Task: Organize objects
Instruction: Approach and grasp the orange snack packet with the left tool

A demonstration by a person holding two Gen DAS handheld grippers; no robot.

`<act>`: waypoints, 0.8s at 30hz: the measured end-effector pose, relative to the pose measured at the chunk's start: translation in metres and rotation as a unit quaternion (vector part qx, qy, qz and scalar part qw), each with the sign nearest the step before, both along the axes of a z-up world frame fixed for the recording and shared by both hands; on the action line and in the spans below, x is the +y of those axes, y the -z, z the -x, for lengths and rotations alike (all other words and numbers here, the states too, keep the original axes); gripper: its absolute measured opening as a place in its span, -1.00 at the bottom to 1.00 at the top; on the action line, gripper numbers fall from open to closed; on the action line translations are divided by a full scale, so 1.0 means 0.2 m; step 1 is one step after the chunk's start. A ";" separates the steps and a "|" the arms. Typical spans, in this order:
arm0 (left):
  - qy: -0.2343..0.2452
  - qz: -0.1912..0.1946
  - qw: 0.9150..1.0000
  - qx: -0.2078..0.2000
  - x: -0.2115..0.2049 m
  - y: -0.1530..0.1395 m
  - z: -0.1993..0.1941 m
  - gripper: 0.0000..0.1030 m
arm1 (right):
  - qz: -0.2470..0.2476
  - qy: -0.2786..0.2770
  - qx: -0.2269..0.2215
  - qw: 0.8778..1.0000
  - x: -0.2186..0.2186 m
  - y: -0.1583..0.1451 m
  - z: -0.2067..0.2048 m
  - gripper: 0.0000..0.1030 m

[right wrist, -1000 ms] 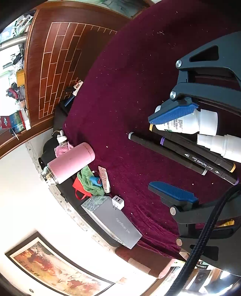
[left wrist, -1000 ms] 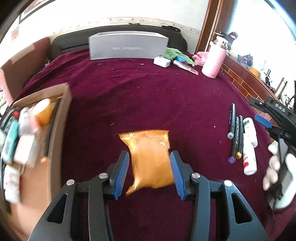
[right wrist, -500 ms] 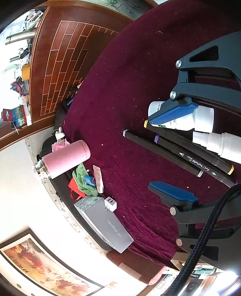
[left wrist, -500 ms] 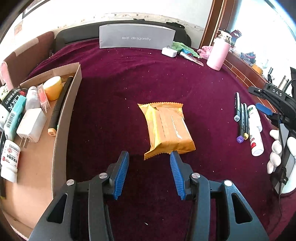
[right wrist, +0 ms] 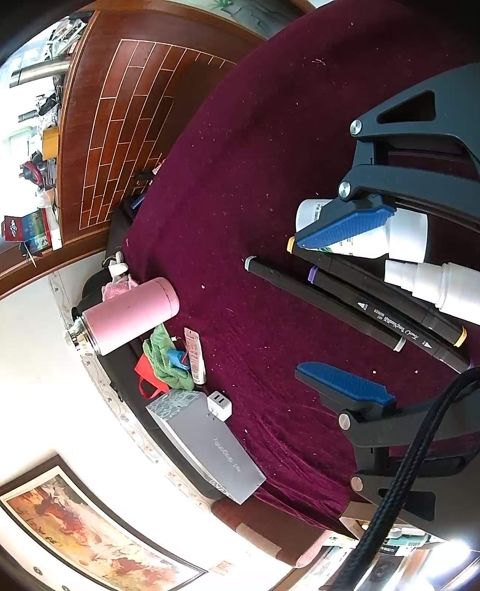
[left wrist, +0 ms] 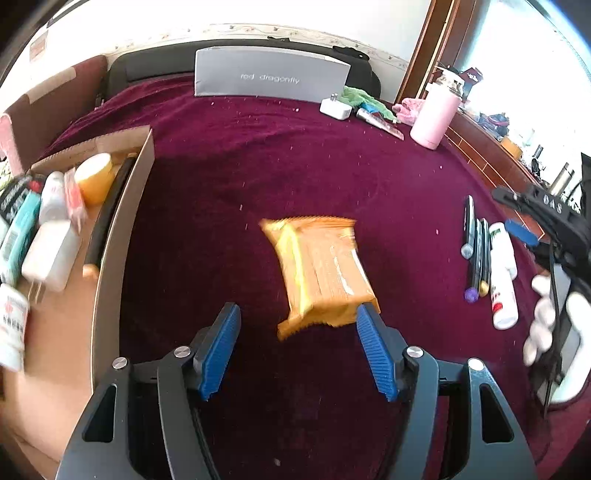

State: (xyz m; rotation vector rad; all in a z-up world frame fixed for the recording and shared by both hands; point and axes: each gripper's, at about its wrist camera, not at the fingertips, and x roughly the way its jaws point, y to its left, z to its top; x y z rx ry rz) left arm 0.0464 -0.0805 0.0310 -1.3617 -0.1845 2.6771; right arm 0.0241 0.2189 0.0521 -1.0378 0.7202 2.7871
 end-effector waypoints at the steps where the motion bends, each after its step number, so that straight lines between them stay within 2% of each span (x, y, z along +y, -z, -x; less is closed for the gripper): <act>1: -0.001 0.009 1.000 0.004 0.01 -0.01 0.02 0.15 | 0.001 0.000 -0.001 1.000 0.00 0.00 0.00 0.23; 6: 0.018 0.071 0.997 0.009 0.14 0.00 0.18 0.29 | 0.001 0.000 0.000 1.000 0.00 0.00 0.00 0.23; 8: 0.028 0.078 0.996 -0.010 0.18 0.05 0.24 0.30 | 0.002 0.000 -0.001 1.000 0.00 0.00 0.00 0.23; 10: 0.028 0.094 0.995 -0.010 0.22 0.07 0.29 0.37 | 0.001 -0.002 -0.002 1.000 0.00 0.00 0.01 0.23; 13: 0.022 0.074 0.997 -0.017 0.21 0.06 0.33 0.38 | -0.002 -0.005 -0.002 1.000 -0.01 0.00 0.01 0.23; 16: 0.021 0.024 0.999 -0.025 0.16 0.05 0.36 0.38 | -0.004 -0.006 -0.003 1.000 -0.02 0.00 0.01 0.23; 18: 0.011 0.010 0.999 -0.031 0.13 0.04 0.39 0.38 | -0.001 -0.007 -0.006 1.000 -0.01 0.01 0.02 0.23; 19: 0.008 0.018 0.999 -0.034 0.13 0.04 0.40 0.38 | 0.001 -0.006 -0.007 1.000 -0.01 0.01 0.02 0.23; 22: 0.020 0.108 0.994 -0.021 0.23 0.07 0.41 0.38 | 0.004 -0.004 -0.006 1.000 0.00 0.01 0.01 0.23; 23: 0.025 0.118 0.993 -0.008 0.24 0.06 0.39 0.32 | 0.004 -0.003 -0.004 1.000 0.00 0.01 0.01 0.23; 24: 0.036 0.121 0.992 0.002 0.25 0.06 0.38 0.12 | 0.003 -0.002 -0.004 1.000 0.00 0.01 0.01 0.23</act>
